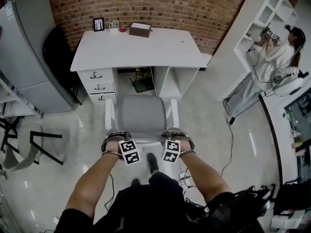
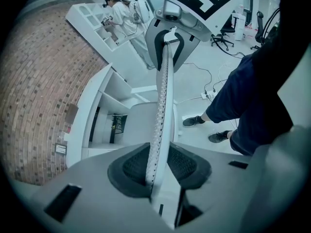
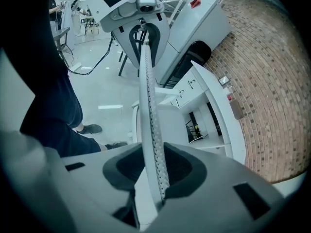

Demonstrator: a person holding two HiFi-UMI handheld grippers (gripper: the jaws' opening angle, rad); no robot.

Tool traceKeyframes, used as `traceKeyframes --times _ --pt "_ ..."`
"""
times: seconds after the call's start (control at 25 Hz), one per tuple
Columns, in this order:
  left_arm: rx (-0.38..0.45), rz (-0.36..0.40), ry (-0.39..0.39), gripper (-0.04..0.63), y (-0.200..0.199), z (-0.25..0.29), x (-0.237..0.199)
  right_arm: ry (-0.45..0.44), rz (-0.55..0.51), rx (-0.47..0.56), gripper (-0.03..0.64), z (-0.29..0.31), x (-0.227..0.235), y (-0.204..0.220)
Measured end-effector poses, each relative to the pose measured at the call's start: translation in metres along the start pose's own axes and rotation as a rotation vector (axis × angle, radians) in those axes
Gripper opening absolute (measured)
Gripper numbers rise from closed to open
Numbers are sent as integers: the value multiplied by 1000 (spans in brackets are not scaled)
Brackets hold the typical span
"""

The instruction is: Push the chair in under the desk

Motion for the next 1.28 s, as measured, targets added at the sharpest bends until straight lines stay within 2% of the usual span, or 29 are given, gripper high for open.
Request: traceKeyframes --times 0.48,0.76,1.0,1.28 --pt "-50 -37 12 112 -5 24 -59 -21 -18 11 106 26 58 1" --pt "-55 -38 -16 115 -8 34 -86 -31 -22 40 104 36 84 1" --pt "-84 -61 8 117 -9 44 -109 -33 -32 58 103 47 107 1" --pt "-99 -77 0 118 -14 55 -133 -38 -42 80 101 59 132 4"
Point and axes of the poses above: the fingertips, and each gripper's own axes: z forward along the fingers, x to its right, y out of its underside, the point moved 3 cm from there along -z, backward along the fingers, and after that the axes turned 2 degrees about -z, right-handed, at the moved point
